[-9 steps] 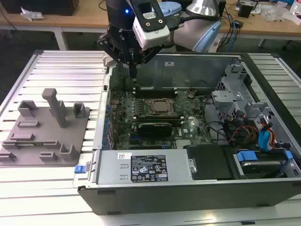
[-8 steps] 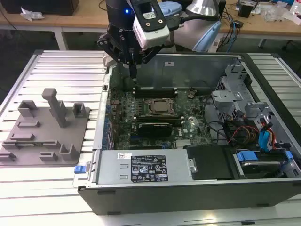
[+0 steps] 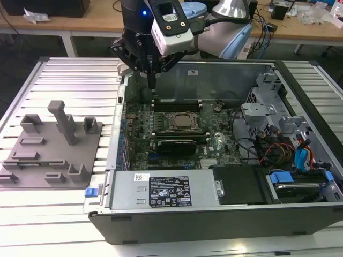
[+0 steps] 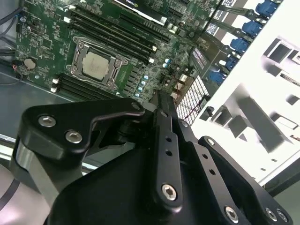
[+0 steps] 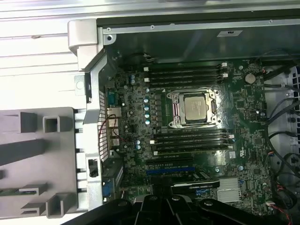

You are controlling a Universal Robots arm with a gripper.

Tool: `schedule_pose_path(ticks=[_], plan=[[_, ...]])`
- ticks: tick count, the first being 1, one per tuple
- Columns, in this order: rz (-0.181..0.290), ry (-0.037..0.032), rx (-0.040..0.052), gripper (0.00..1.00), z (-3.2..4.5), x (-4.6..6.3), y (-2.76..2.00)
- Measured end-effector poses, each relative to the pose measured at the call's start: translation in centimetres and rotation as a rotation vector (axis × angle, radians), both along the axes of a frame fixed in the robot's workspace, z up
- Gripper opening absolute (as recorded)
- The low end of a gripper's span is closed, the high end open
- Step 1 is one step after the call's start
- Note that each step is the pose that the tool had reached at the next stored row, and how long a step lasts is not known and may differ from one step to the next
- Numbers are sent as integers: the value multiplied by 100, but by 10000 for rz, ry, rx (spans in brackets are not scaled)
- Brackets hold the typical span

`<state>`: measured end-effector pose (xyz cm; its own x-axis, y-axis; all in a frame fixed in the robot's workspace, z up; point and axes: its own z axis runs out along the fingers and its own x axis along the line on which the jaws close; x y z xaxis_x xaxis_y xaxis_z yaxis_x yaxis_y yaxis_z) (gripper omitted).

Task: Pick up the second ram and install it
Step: 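Reach for the second ram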

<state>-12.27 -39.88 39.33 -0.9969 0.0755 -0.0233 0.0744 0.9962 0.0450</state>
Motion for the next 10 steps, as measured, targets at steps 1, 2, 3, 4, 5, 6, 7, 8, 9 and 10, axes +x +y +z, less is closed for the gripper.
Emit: schedule_pose_path(ticks=[1, 2, 3, 4, 5, 6, 7, 8, 9, 10], plan=[[2, 0, 1, 8, 0, -10, 0], [2, 0, 1, 8, 0, -28, 0], [2, 0, 1, 8, 0, -40, 0], [2, 0, 1, 8, 0, -51, 0], [1, 0, 1, 8, 0, -66, 0], [3, 0, 0, 8, 0, -70, 0], [3, 0, 1, 8, 0, -74, 0], [1, 0, 0, 8, 0, -76, 0], [3, 0, 1, 8, 0, -78, 0], [3, 0, 1, 8, 0, -79, 0]])
